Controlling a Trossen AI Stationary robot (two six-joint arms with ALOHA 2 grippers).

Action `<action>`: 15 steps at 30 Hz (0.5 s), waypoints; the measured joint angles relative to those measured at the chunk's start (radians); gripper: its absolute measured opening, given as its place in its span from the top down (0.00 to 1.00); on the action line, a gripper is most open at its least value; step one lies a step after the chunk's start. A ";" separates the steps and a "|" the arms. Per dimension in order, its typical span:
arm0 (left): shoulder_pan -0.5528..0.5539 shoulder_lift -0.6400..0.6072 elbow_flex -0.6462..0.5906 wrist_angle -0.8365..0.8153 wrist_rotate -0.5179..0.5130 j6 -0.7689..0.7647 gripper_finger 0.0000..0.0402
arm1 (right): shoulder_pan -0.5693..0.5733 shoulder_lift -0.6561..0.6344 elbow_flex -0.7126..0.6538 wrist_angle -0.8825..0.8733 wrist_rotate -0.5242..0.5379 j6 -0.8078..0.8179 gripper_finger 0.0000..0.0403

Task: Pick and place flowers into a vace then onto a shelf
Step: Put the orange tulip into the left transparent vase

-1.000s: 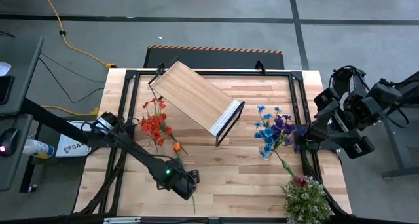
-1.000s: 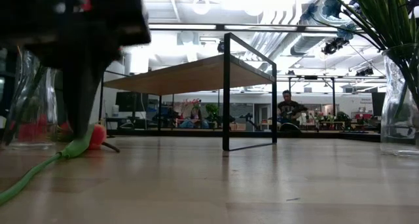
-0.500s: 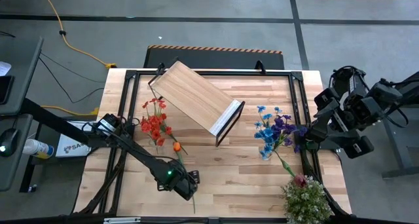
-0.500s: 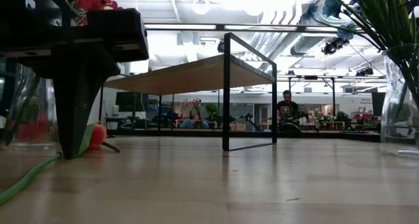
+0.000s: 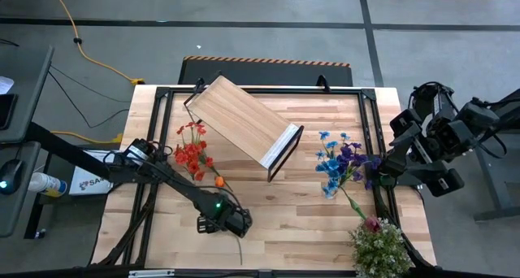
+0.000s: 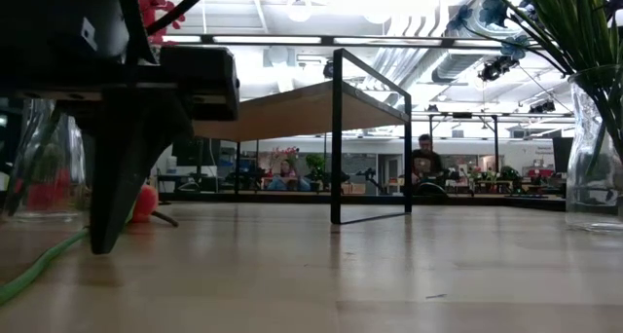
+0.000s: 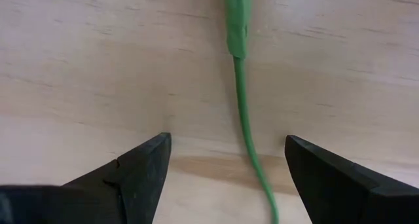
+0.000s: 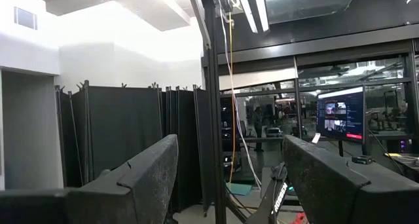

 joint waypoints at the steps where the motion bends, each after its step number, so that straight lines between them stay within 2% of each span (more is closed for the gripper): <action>1: 0.000 0.005 0.001 0.001 0.002 -0.001 0.17 | 0.000 0.000 0.000 0.000 0.000 0.000 0.34; 15: -0.002 0.006 -0.001 -0.004 -0.031 -0.064 0.17 | 0.000 0.000 0.000 -0.002 -0.001 0.002 0.34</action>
